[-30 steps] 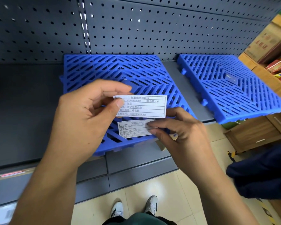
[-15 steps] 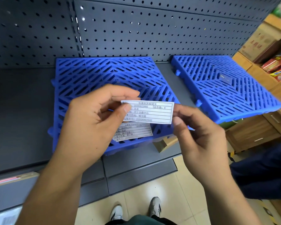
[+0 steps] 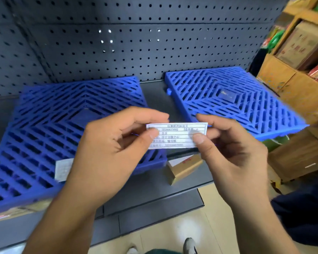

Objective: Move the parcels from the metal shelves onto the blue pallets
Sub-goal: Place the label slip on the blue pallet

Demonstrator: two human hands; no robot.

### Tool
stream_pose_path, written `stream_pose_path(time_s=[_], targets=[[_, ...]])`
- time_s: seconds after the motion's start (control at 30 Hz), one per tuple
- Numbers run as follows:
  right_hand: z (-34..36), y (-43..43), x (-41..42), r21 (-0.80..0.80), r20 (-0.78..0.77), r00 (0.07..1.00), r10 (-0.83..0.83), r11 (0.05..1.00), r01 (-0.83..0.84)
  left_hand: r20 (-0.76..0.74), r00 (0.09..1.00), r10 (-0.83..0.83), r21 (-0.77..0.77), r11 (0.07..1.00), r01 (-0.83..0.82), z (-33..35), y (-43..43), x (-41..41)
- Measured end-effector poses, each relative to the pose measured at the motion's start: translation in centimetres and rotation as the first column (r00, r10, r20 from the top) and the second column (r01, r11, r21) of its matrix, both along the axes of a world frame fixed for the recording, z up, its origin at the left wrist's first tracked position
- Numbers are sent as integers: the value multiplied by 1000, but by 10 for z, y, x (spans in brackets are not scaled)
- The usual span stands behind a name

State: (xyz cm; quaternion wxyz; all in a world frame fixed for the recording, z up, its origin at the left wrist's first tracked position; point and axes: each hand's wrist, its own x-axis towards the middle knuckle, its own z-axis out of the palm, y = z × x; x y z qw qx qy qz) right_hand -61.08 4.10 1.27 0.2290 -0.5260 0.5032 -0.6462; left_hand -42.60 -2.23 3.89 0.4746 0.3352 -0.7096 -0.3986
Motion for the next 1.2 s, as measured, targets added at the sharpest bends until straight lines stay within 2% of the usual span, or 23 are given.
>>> stream_pose_path(time_s=[0.27, 0.5, 0.83, 1.0, 1.2], targets=[[5, 2, -115, -16, 31, 999, -26, 1000, 26, 40, 999, -16, -4, 1000, 16, 7, 11, -112], [-1, -4, -194, -34, -28, 1000, -5, 999, 4, 105, 994, 9, -128, 992, 5, 3, 13, -183], [-24, -26, -268, -25, -367, 930, -16, 1000, 8, 294, 939, 178, -149, 979, -139, -24, 6, -246], [-37, -37, -290, -30, -601, 799, -24, 1000, 7, 397, 879, 264, -214, 958, -192, -37, 5, -257], [-40, -42, -296, 29, -715, 698, 51, 999, -43, 444, 814, 374, -288, 920, -266, -44, 7, -261]])
